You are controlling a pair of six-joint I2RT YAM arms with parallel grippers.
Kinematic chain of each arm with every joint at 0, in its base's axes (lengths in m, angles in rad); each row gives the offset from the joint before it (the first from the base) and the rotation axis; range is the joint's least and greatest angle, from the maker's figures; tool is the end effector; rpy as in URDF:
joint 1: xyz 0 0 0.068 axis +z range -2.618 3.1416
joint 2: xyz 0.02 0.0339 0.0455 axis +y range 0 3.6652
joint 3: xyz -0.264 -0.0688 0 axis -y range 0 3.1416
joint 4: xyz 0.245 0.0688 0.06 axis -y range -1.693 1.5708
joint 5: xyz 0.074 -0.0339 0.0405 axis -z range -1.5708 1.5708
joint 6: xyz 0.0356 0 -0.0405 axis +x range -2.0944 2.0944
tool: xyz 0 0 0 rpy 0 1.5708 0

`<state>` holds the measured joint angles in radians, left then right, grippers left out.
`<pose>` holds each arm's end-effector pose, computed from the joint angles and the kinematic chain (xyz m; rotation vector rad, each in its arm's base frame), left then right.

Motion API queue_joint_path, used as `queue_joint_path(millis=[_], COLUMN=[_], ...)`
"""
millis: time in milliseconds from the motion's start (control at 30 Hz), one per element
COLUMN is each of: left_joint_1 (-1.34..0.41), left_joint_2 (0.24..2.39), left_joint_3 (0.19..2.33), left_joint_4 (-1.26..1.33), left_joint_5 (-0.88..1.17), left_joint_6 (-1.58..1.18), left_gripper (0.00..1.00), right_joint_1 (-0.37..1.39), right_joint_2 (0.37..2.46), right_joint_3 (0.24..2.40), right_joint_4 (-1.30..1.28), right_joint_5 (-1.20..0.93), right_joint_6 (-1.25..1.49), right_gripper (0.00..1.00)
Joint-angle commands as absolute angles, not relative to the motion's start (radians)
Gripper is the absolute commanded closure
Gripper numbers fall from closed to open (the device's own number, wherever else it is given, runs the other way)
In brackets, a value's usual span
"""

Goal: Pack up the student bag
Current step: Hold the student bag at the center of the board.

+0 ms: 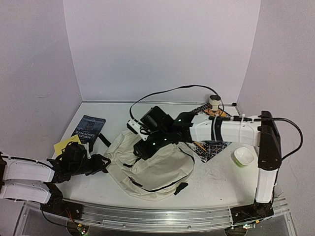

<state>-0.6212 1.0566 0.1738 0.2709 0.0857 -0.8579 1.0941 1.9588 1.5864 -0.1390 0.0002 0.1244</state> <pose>0.1460 -0.1082 0.1293 -0.2241 2.3256 -0.8924 0.2136 0.4136 0.2710 -1.0106 1.9187 0.7264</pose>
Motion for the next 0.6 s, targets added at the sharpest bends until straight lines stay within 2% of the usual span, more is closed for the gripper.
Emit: queue_joint_path(millis=[0,300,567], left_joint_1=[-0.627,-0.64,-0.732], left_joint_2=[1.083,1.112,1.209], left_joint_3=[0.165,0.173,0.231], left_joint_4=[0.274,0.275,0.282], left_joint_5=[0.1,0.115,0.061], left_joint_6=[-0.864,-0.858,-0.861], left_gripper=[0.56,0.54,0.55], right_joint_1=[1.133,1.158,1.16], right_joint_2=[2.086,2.255,2.353], right_joint_3=[1.72,1.885,1.956], right_joint_4=[-0.239,-0.287,-0.296], right_joint_5=[0.018,0.06,0.088], right_joint_6=[0.091,0.06,0.028], right_gripper=[0.41,0.46,0.49])
